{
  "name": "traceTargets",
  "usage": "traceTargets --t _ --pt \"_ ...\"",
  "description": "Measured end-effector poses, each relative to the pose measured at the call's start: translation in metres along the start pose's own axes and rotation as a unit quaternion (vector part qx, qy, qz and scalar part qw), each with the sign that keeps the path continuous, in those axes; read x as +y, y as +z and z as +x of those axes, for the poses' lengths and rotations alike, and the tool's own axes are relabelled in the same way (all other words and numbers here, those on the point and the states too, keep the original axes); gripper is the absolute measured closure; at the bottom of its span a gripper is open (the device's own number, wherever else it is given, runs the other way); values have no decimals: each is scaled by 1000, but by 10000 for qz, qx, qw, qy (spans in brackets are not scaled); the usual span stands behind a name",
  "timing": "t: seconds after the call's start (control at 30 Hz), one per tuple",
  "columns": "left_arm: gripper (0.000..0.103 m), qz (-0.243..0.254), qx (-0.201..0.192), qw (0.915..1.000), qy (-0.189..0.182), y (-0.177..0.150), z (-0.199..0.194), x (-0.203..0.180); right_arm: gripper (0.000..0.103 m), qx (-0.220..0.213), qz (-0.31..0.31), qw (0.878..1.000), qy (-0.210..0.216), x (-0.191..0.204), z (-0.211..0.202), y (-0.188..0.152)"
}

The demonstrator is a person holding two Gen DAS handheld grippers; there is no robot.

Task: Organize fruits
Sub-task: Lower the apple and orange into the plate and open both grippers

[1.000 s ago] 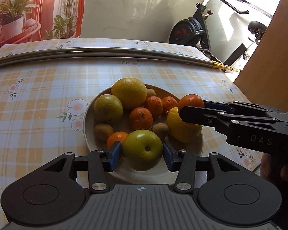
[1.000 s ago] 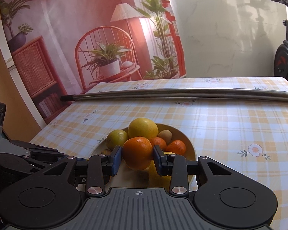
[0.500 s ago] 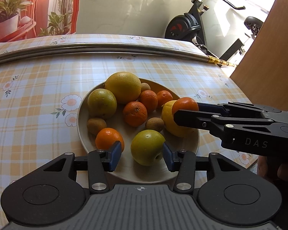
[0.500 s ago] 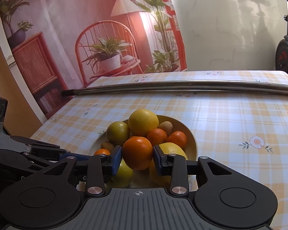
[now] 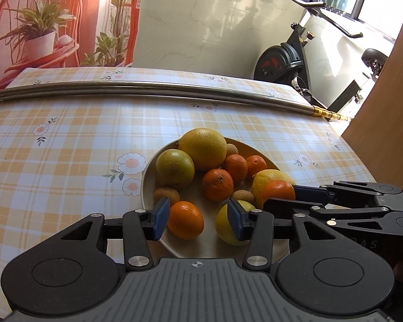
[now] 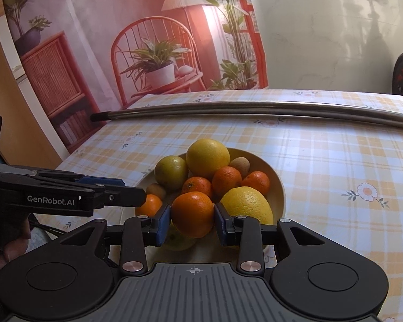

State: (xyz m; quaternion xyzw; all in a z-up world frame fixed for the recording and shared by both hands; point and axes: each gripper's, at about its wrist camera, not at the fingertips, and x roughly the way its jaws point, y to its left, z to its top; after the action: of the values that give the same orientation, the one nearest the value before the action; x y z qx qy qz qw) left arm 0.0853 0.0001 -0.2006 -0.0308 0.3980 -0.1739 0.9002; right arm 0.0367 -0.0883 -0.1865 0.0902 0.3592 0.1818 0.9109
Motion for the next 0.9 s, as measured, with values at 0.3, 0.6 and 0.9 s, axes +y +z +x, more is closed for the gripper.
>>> traceTargets --t 0.3,0.6,0.9 --pt "52 -102 -70 9998 181 4 -1 2 71 276 -237 9993 -127 11 -3 -11" --pt "51 -142 -49 9997 209 0 -3 4 71 435 -24 9990 -84 4 3 -17" --pt "50 -156 -29 9996 249 0 -2 4 71 471 51 9989 21 -1 11 -17"
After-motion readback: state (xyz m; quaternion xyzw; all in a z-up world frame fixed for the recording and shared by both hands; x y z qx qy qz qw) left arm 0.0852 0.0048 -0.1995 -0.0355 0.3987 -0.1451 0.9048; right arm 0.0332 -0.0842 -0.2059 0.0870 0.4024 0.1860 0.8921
